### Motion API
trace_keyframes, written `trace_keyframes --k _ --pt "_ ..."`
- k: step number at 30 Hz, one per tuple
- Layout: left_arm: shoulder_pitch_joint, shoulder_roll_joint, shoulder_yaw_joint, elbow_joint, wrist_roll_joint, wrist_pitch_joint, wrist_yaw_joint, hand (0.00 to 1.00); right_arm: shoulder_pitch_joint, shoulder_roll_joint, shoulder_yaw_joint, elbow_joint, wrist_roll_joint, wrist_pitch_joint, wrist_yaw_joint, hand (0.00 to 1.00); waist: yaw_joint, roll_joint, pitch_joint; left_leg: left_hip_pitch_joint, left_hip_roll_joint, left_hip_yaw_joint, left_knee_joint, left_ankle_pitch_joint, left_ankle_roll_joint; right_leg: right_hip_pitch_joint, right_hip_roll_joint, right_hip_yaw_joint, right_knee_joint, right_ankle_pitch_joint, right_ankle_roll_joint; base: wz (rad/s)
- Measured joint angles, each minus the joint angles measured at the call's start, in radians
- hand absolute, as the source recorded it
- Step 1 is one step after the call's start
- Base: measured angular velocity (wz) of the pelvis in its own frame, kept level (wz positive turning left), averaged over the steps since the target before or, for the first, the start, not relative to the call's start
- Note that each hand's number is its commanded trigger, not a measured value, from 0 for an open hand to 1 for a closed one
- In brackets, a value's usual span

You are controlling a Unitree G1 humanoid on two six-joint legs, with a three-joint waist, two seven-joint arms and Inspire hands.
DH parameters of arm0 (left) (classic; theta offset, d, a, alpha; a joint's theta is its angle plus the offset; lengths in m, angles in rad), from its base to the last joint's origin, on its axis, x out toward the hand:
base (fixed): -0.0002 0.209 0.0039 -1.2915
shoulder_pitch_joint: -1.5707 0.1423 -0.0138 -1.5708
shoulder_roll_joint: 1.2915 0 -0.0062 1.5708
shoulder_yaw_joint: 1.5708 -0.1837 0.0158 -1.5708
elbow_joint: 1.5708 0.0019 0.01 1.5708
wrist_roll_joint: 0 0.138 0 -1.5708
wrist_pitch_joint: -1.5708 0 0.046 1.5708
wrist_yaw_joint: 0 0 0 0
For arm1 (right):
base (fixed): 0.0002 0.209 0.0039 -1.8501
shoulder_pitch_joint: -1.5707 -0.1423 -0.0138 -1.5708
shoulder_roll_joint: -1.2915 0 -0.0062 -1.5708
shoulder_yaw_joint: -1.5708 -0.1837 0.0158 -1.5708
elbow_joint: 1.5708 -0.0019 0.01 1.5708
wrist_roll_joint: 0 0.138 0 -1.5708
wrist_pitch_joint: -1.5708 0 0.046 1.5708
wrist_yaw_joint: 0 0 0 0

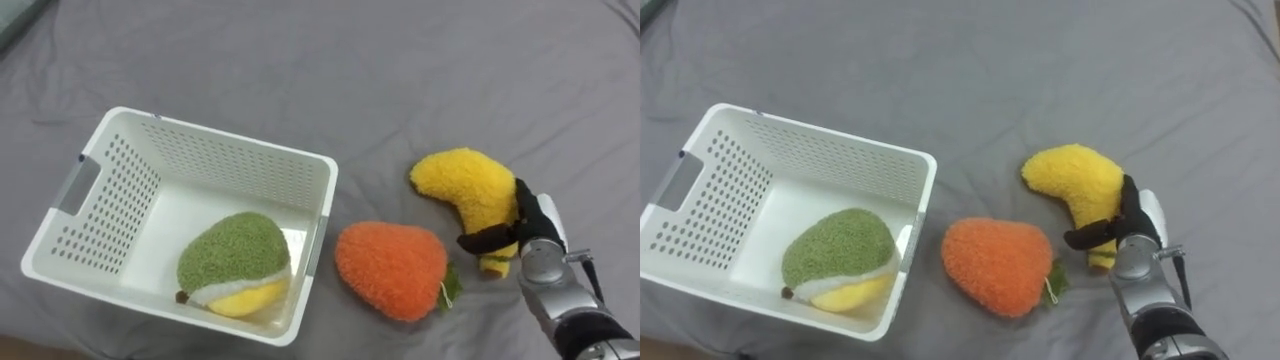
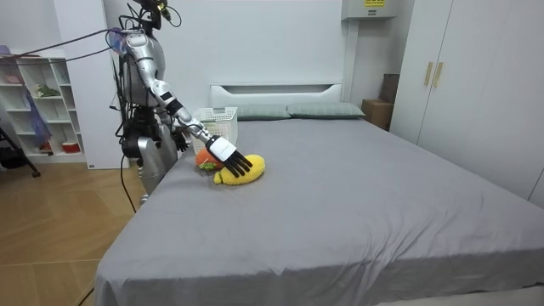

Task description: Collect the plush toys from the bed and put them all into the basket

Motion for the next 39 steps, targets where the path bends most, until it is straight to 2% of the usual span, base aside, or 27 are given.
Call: trace_keyframes --k 4,5,6,10,14,19,28,33,39 --pt "-0.004 0.002 -0.001 0.003 -0.034 -0.016 -0.005 0.00 -0.011 -0.007 0.000 0.028 -0.039 0.001 -0.004 0.00 0.001 -0.001 0.0006 -0.004 -0.002 -0.010 0.000 0.002 0.000 -0.001 -0.001 -0.011 -0.001 0.000 0.000 0.07" --pt "-0.004 0.003 -0.001 0.003 -0.037 -0.016 -0.006 0.00 -0.015 -0.007 0.000 0.038 -0.041 0.002 -0.004 0.11 0.001 -0.001 0.0010 -0.005 -0.002 -0.011 0.000 0.003 0.000 -0.001 -0.002 -0.011 -0.001 0.000 0.000 0.00" --pt "-0.004 0.004 -0.001 0.003 -0.038 -0.017 -0.006 0.00 -0.018 -0.007 -0.001 0.042 -0.041 0.002 -0.003 1.00 0.001 -0.001 0.0011 -0.005 -0.002 -0.011 0.000 0.003 0.000 -0.001 -0.002 -0.011 0.000 0.000 0.000 0.00" --pt "-0.004 0.003 -0.002 0.003 -0.041 -0.024 -0.012 0.00 -0.023 -0.008 -0.014 0.048 -0.041 0.001 -0.008 1.00 0.000 0.002 0.0034 -0.005 -0.004 -0.011 0.000 0.005 0.003 0.000 -0.005 -0.011 0.000 0.000 0.000 0.01" --pt "-0.004 0.004 -0.017 0.001 -0.073 -0.041 -0.033 0.00 -0.040 -0.039 -0.037 0.069 -0.039 -0.012 -0.033 1.00 0.000 0.012 0.0097 -0.009 -0.009 -0.012 -0.001 0.009 0.007 -0.002 -0.010 -0.012 0.001 0.000 0.000 0.03" --pt "-0.004 0.008 -0.017 0.003 -0.073 -0.045 -0.055 0.00 -0.044 -0.045 -0.055 0.076 -0.034 -0.012 -0.036 1.00 0.001 0.018 0.0098 -0.022 -0.010 -0.012 -0.002 0.009 0.008 -0.014 -0.010 -0.012 0.002 0.001 0.002 0.00" --pt "-0.004 0.008 -0.017 0.001 -0.073 -0.045 -0.072 0.00 -0.044 -0.045 -0.055 0.077 -0.002 -0.020 -0.027 1.00 0.001 0.028 0.0075 -0.022 -0.010 -0.012 -0.006 0.009 0.008 -0.017 -0.010 -0.011 0.000 0.001 0.002 0.00" --pt "-0.004 0.008 -0.016 0.001 -0.073 -0.045 -0.072 0.00 -0.044 -0.045 -0.055 0.081 0.093 -0.021 -0.028 1.00 -0.001 0.030 0.0063 -0.023 -0.012 -0.017 -0.005 0.013 0.009 -0.015 -0.013 -0.026 0.000 0.001 0.002 0.05" --pt "-0.003 0.008 -0.016 0.005 -0.074 -0.046 -0.057 0.00 -0.044 -0.045 -0.058 0.109 0.181 -0.021 -0.037 1.00 -0.003 0.043 -0.0026 -0.018 -0.015 -0.029 -0.006 0.021 0.009 -0.008 -0.016 -0.036 0.005 0.001 0.002 0.06"
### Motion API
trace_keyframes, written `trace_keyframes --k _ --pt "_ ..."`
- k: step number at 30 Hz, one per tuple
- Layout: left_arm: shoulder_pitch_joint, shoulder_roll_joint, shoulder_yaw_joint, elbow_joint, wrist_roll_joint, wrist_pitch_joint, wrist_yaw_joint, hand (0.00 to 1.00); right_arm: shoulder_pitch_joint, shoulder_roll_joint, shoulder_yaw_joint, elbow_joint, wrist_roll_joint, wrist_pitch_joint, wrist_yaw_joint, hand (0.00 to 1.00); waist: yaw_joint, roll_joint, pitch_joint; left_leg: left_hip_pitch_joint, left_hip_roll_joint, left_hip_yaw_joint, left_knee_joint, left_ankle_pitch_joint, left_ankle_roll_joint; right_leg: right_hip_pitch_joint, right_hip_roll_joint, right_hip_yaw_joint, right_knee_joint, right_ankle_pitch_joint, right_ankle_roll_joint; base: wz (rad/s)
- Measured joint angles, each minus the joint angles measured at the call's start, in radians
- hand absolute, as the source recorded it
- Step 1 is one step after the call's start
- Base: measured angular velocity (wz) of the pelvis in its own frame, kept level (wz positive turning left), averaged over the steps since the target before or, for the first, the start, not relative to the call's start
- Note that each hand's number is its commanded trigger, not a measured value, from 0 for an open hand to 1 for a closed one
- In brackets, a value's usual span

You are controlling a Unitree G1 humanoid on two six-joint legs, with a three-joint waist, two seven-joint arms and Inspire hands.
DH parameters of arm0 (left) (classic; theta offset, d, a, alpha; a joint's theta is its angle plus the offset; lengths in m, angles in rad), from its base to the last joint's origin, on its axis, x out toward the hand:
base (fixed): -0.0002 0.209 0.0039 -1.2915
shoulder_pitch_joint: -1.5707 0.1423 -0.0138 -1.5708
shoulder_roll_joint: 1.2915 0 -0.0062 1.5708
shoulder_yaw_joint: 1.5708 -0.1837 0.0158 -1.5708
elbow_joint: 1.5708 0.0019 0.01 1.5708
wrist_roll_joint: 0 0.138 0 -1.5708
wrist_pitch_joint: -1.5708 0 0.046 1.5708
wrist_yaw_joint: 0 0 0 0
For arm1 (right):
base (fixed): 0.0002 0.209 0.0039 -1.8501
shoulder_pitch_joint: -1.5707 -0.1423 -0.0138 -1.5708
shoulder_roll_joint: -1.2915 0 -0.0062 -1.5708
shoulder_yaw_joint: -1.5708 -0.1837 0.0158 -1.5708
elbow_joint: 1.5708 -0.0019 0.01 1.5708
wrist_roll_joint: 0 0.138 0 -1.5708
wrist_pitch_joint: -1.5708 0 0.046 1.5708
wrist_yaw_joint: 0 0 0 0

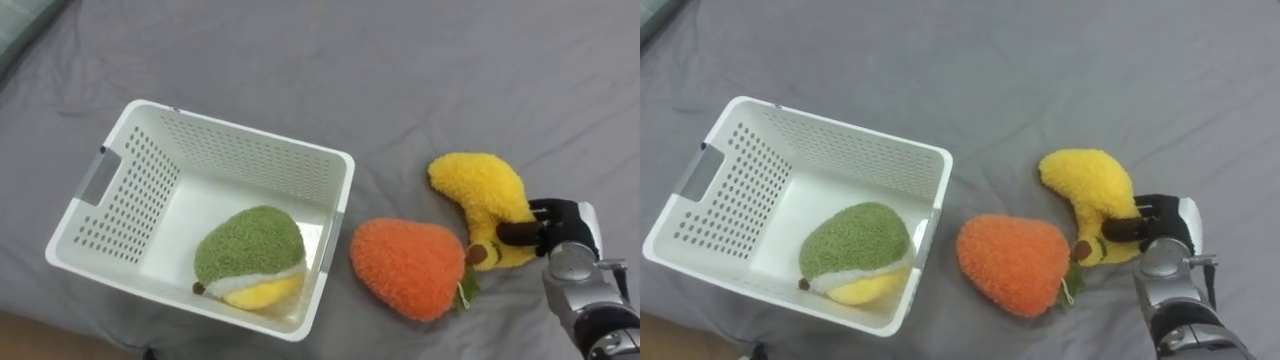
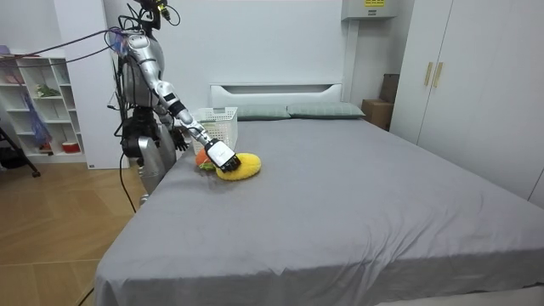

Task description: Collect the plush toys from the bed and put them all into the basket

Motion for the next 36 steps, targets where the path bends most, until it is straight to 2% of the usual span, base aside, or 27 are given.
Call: trace_keyframes --k 6,9,12,19,26,34,36 --pt "0.004 0.000 0.000 -0.003 -0.002 -0.017 0.015 0.00 0.000 -0.002 -0.007 -0.007 0.052 -0.003 -0.011 1.00 -0.012 -0.001 0.0000 0.006 0.002 0.002 -0.001 0.007 -0.002 0.001 -0.001 0.000 0.012 0.000 0.000 0.00" --pt "0.014 0.000 0.002 -0.016 0.000 -0.018 0.016 0.00 0.000 -0.001 -0.026 -0.076 0.076 0.001 -0.036 1.00 -0.027 -0.002 -0.0001 0.011 0.002 0.013 -0.002 0.009 -0.001 0.002 -0.002 0.008 0.012 0.000 0.000 -0.09" --pt "0.022 0.000 0.012 -0.023 0.001 -0.017 0.016 0.00 0.011 -0.002 -0.036 -0.189 0.074 0.000 -0.070 1.00 -0.037 -0.010 -0.0019 0.028 0.003 0.030 -0.007 0.009 -0.001 0.011 0.000 0.025 0.011 0.000 0.000 -0.15" --pt "0.082 0.000 0.041 -0.025 0.002 -0.017 0.065 0.00 0.169 0.003 -0.033 -0.597 0.033 -0.003 -0.109 1.00 -0.047 -0.035 -0.0126 0.121 0.002 0.055 -0.033 0.008 -0.001 0.092 0.003 0.053 -0.009 -0.001 0.002 -0.10" --pt "0.096 -0.003 0.065 -0.025 0.002 0.004 0.053 0.00 0.241 0.012 -0.036 -0.871 -0.014 0.001 -0.074 1.00 -0.063 -0.040 -0.0152 0.173 0.003 0.053 -0.037 0.008 -0.001 0.142 0.003 0.053 -0.010 -0.004 0.005 -0.01" --pt "0.093 -0.007 0.070 -0.027 0.013 0.014 0.045 0.00 0.241 0.019 -0.030 -0.974 -0.042 0.001 0.004 1.00 -0.044 -0.046 -0.0198 0.208 0.002 0.055 -0.046 0.005 0.001 0.170 0.004 0.053 -0.007 -0.004 0.005 0.00" --pt "0.092 -0.013 0.094 -0.027 0.016 0.019 0.045 0.00 0.242 0.023 -0.030 -0.992 -0.045 0.001 0.021 1.00 -0.044 -0.046 -0.0199 0.214 0.003 0.055 -0.047 0.005 0.001 0.178 0.005 0.054 -0.008 -0.004 0.005 0.00"
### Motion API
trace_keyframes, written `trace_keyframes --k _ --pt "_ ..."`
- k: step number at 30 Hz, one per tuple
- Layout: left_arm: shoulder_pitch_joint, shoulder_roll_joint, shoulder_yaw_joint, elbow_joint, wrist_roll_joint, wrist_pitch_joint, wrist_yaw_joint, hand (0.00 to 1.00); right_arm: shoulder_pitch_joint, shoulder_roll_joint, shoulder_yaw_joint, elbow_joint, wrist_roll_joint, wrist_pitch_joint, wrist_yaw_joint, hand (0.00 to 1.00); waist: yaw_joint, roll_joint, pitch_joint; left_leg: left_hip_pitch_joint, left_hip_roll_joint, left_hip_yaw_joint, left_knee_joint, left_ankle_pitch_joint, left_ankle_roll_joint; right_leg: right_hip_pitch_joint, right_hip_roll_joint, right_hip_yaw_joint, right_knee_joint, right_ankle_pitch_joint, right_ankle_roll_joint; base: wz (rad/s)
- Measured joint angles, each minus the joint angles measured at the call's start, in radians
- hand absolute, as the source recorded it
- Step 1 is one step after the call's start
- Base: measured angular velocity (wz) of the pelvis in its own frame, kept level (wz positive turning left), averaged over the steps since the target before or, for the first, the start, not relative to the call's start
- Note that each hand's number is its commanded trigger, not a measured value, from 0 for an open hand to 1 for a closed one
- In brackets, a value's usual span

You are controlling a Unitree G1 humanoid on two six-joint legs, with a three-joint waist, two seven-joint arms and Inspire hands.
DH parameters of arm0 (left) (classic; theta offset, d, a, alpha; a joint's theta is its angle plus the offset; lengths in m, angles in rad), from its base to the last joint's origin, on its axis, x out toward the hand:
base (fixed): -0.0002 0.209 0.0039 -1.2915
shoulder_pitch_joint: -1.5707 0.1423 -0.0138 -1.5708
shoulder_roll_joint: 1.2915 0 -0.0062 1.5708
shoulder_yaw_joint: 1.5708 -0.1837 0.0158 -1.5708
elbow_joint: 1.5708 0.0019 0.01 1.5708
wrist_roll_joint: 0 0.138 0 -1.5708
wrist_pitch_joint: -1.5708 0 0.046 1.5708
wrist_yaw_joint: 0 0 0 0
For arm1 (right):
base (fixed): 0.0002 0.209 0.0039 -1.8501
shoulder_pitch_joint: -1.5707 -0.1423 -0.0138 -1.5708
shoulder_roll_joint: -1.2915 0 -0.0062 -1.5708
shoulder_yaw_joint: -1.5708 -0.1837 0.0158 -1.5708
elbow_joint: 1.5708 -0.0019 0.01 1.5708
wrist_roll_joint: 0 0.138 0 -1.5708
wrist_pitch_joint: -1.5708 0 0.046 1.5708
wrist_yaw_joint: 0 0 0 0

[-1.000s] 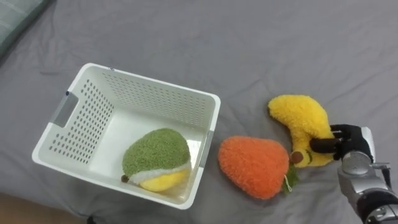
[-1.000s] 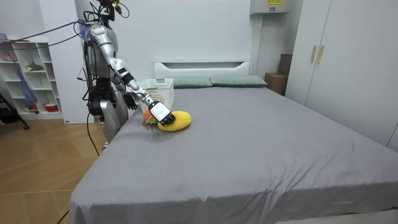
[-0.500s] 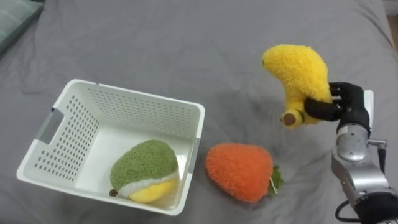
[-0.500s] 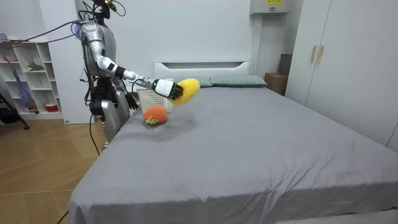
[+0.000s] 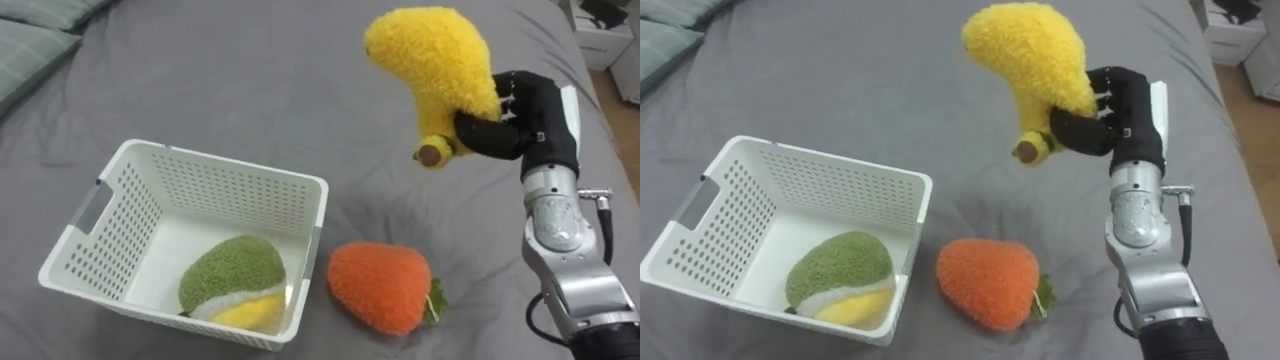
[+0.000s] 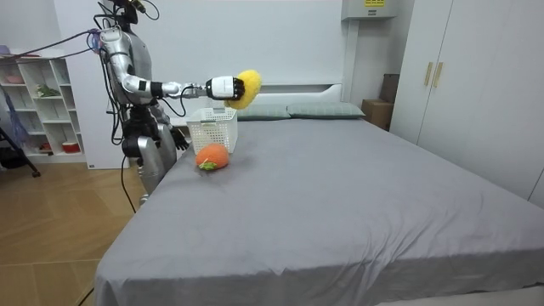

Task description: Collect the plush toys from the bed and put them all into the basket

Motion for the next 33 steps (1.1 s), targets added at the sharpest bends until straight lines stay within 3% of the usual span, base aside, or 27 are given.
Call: trace_keyframes --k 4,7,14,22,29,33 --pt "0.003 -0.006 0.036 -0.019 0.028 0.015 -0.008 0.00 0.000 0.024 0.003 -0.051 -0.045 0.004 0.039 1.00 0.009 0.000 -0.0003 0.003 0.003 0.002 -0.002 -0.001 -0.002 0.002 0.002 0.002 -0.001 0.000 0.000 -0.02" --pt "0.003 -0.005 0.034 -0.019 0.035 0.015 -0.012 0.00 0.000 0.033 0.043 -0.103 -0.050 0.022 0.072 1.00 0.016 0.001 -0.0007 0.004 0.003 0.002 -0.004 -0.001 -0.002 0.003 0.002 -0.001 0.000 0.000 0.000 0.00" --pt "0.000 -0.008 0.034 -0.026 0.067 0.012 -0.013 0.00 -0.001 0.044 0.136 -0.149 -0.102 0.023 0.135 1.00 0.044 -0.002 -0.0022 0.010 -0.002 -0.015 -0.004 -0.002 -0.001 0.021 0.001 -0.011 -0.014 0.000 0.001 0.05" --pt "-0.006 -0.025 0.035 -0.037 0.086 0.012 -0.013 0.00 -0.001 0.076 0.167 -0.219 -0.219 0.037 0.194 1.00 0.065 -0.002 -0.0013 0.010 -0.005 -0.038 -0.005 -0.003 -0.002 0.029 -0.002 -0.034 -0.017 -0.003 0.006 0.09" --pt "-0.027 -0.026 0.022 -0.040 0.105 0.013 -0.017 0.00 -0.002 0.089 0.241 -0.226 -0.234 0.067 0.234 1.00 0.106 -0.013 0.0078 0.007 -0.005 -0.038 -0.006 -0.004 -0.001 0.030 -0.002 -0.032 -0.017 -0.003 0.006 0.00" --pt "-0.030 -0.026 0.002 -0.041 0.105 0.012 -0.017 0.00 -0.005 0.107 0.272 -0.226 -0.225 0.067 0.242 1.00 0.112 -0.013 0.0078 0.005 -0.008 -0.043 -0.004 -0.006 0.001 0.028 -0.004 -0.033 -0.018 -0.006 0.009 0.03"
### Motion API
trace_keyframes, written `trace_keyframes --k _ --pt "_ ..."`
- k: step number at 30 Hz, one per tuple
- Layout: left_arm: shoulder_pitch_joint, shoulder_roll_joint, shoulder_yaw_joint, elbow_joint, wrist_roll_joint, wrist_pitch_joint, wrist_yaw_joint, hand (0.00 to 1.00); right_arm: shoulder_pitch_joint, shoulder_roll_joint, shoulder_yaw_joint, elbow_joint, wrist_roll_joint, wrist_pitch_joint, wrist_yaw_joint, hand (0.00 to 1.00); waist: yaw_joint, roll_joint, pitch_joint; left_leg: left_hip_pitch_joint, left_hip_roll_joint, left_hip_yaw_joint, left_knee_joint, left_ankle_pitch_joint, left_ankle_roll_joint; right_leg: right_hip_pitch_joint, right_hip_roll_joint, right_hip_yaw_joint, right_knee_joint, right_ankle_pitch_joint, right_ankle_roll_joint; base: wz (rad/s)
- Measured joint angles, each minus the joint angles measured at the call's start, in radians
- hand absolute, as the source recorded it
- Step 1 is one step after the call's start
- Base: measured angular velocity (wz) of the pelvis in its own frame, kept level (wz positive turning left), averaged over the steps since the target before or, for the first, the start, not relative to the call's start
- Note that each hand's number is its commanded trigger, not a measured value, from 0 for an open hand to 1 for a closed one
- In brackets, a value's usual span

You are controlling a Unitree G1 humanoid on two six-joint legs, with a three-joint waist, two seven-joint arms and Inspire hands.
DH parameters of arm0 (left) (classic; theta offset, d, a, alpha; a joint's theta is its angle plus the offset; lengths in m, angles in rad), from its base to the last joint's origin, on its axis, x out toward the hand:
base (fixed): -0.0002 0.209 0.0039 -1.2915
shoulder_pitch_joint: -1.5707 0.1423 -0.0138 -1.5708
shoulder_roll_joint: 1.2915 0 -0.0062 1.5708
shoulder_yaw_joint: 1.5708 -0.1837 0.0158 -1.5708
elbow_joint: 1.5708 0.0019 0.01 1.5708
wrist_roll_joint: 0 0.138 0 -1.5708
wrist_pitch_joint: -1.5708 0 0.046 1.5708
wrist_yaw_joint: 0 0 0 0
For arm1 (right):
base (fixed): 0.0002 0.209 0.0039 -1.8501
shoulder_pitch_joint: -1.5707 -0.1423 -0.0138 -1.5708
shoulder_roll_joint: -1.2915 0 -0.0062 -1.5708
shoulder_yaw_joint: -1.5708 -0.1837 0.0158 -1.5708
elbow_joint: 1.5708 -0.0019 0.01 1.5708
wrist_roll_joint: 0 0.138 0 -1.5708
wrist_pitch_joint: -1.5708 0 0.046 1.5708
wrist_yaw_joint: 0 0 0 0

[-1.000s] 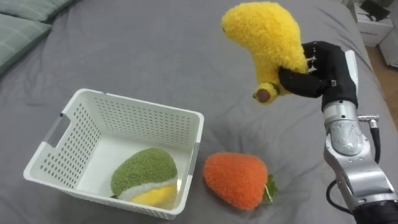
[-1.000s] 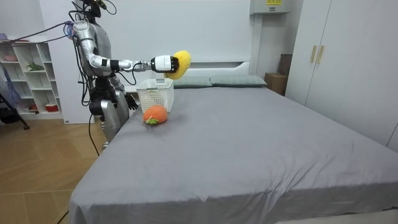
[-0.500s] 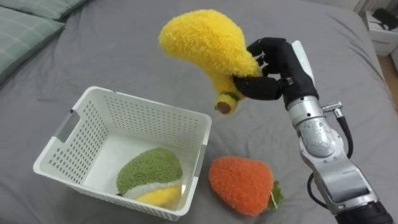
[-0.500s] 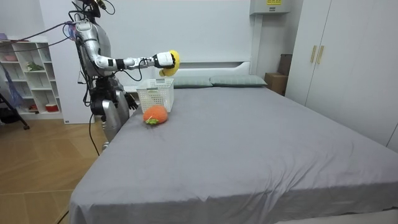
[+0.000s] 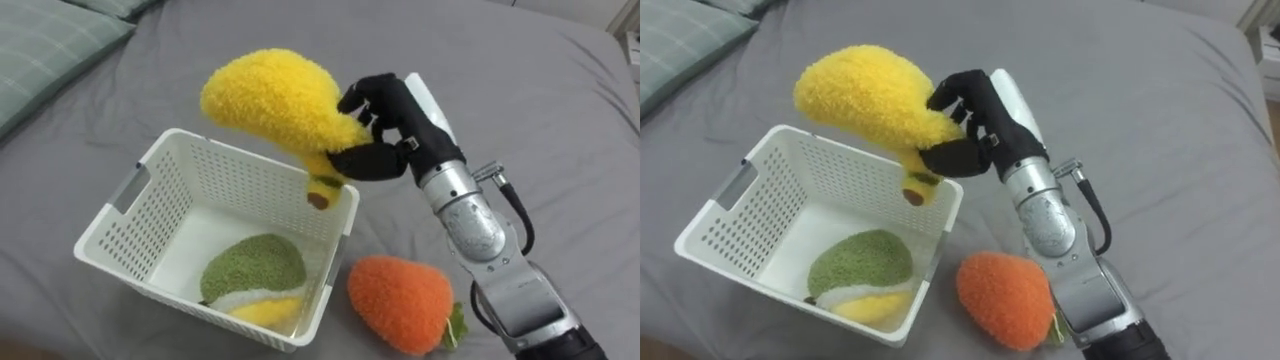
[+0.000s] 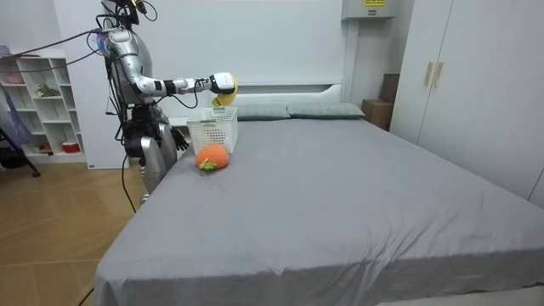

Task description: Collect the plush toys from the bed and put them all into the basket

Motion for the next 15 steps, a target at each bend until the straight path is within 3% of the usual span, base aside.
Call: trace_keyframes --k 5,6,8,9,11,15 --pt "-0.012 0.000 -0.002 -0.001 0.006 0.000 -0.010 0.00 -0.001 0.001 0.041 0.005 0.002 0.000 0.027 0.97 0.026 -0.007 0.0002 -0.005 -0.002 -0.003 0.000 -0.001 0.001 -0.004 -0.002 -0.006 0.000 0.000 0.000 0.01" --pt "-0.012 0.000 -0.001 -0.002 0.007 0.000 -0.013 0.00 -0.001 0.001 0.045 0.005 0.002 0.000 0.031 0.73 0.026 -0.007 0.0003 -0.006 -0.002 -0.005 0.000 -0.001 0.001 -0.005 -0.003 -0.008 0.000 0.000 0.000 0.09" --pt "-0.015 0.000 0.000 -0.010 0.009 0.000 -0.017 0.00 0.000 0.001 0.052 0.005 0.000 0.004 0.049 0.48 0.027 -0.012 0.0004 -0.011 -0.003 -0.011 0.000 0.000 0.001 -0.010 -0.002 -0.011 0.000 0.000 0.000 0.05" --pt "-0.015 0.000 0.002 -0.010 0.010 0.000 -0.017 0.00 -0.001 0.002 0.055 0.005 -0.003 0.009 0.052 0.26 0.032 -0.013 0.0004 -0.012 -0.003 -0.011 0.000 0.000 0.001 -0.010 -0.002 -0.011 0.001 0.000 0.000 0.00" --pt "-0.018 0.002 0.003 -0.010 0.035 0.000 -0.016 0.00 0.000 -0.002 0.067 0.005 -0.021 0.023 0.059 0.03 0.041 -0.021 0.0028 -0.013 -0.004 -0.015 0.000 -0.001 0.001 -0.009 -0.002 -0.013 0.001 0.000 0.000 0.00" --pt "-0.020 0.003 0.001 -0.010 0.048 0.000 -0.013 0.00 0.000 -0.001 0.084 0.012 -0.055 0.032 0.075 0.00 0.046 -0.039 0.0070 -0.014 -0.005 -0.024 0.000 -0.001 0.001 -0.009 -0.002 -0.021 0.001 0.000 0.000 0.05"
